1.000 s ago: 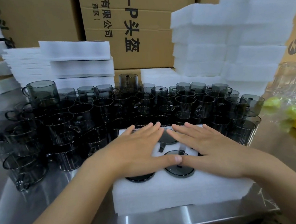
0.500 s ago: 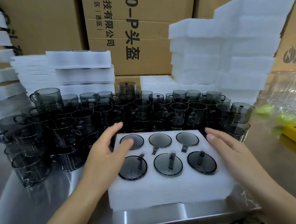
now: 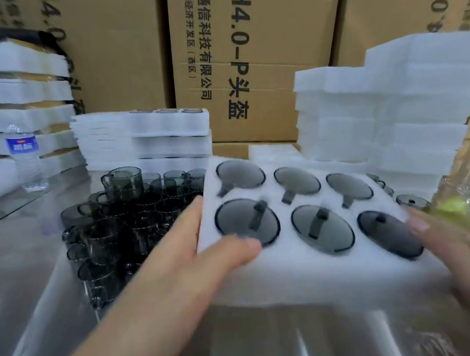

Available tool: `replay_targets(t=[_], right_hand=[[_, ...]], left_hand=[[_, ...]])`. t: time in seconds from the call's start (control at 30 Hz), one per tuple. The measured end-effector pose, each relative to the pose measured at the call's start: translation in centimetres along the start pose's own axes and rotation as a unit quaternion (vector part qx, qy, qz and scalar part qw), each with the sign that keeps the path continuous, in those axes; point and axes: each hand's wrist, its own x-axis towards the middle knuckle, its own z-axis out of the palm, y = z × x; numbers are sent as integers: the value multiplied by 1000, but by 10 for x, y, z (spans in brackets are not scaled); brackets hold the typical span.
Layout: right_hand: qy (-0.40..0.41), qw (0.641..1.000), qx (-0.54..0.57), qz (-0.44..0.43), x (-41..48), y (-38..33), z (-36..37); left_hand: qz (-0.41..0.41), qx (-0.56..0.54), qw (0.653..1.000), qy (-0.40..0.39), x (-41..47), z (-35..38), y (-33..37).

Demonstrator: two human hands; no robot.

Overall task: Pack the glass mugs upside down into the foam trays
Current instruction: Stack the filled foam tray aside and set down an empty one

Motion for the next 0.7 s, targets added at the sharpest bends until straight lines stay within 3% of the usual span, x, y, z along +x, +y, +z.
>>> replay_targets(t=[0.07, 0.2, 0.4, 0.7], right_hand=[[42, 998, -15, -48, 15, -38, 12], [3, 993, -29, -116, 69, -101, 54], [9, 993, 23, -113, 212, -148, 139], [-22, 993, 39, -105, 326, -171, 273]], left_hand=[[45, -6, 999, -27, 21, -12, 35], [13, 69, 997, 17, 107, -49, 68], [-6, 34, 990, 135, 236, -141, 73], [-40, -9, 961, 273, 356, -245, 27]])
